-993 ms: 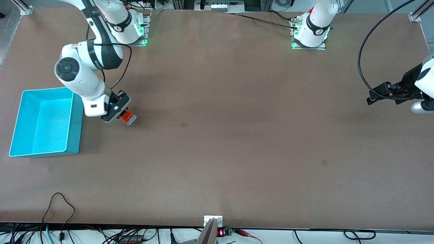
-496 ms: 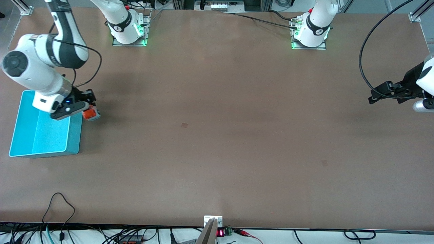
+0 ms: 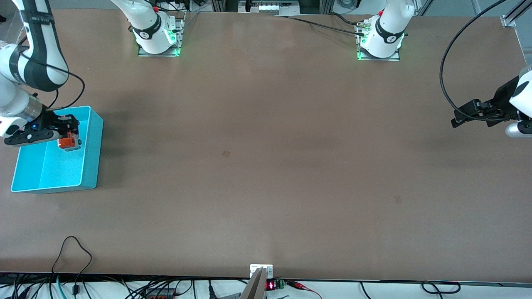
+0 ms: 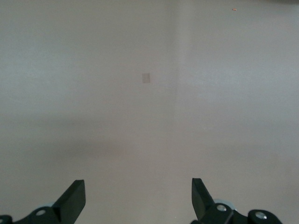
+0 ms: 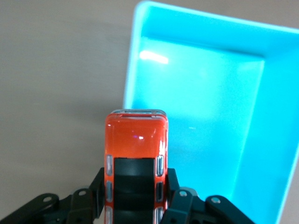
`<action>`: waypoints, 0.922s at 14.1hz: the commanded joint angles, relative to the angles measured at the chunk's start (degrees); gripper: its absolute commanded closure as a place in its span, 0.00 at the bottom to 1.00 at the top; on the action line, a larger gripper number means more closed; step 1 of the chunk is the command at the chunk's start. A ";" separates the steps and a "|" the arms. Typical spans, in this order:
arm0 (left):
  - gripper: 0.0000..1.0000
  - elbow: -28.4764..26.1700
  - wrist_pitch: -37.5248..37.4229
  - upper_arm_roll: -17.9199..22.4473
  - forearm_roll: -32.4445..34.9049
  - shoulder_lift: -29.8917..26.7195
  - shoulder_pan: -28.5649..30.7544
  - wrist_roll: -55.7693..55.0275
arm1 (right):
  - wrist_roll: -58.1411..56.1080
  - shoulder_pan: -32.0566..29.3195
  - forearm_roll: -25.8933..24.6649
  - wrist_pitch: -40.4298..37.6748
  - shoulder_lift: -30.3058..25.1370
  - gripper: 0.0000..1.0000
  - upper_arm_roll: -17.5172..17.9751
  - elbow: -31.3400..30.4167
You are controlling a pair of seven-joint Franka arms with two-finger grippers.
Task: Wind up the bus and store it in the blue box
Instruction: 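Lower the bus into the blue box and open the right gripper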
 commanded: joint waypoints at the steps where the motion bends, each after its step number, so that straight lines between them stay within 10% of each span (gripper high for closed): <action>1: 0.00 -1.24 0.66 0.44 1.24 -1.29 -0.88 0.49 | -0.20 -1.17 -1.23 3.34 5.67 1.00 -2.32 2.27; 11: 0.00 -1.15 0.75 -0.09 1.24 -1.38 -0.62 0.58 | -4.86 -2.31 0.61 10.03 15.96 1.00 -6.20 4.12; 13: 0.00 -1.15 0.58 -0.09 1.24 -1.38 -0.53 0.58 | -4.95 -2.49 0.61 10.12 16.49 0.87 -6.20 4.12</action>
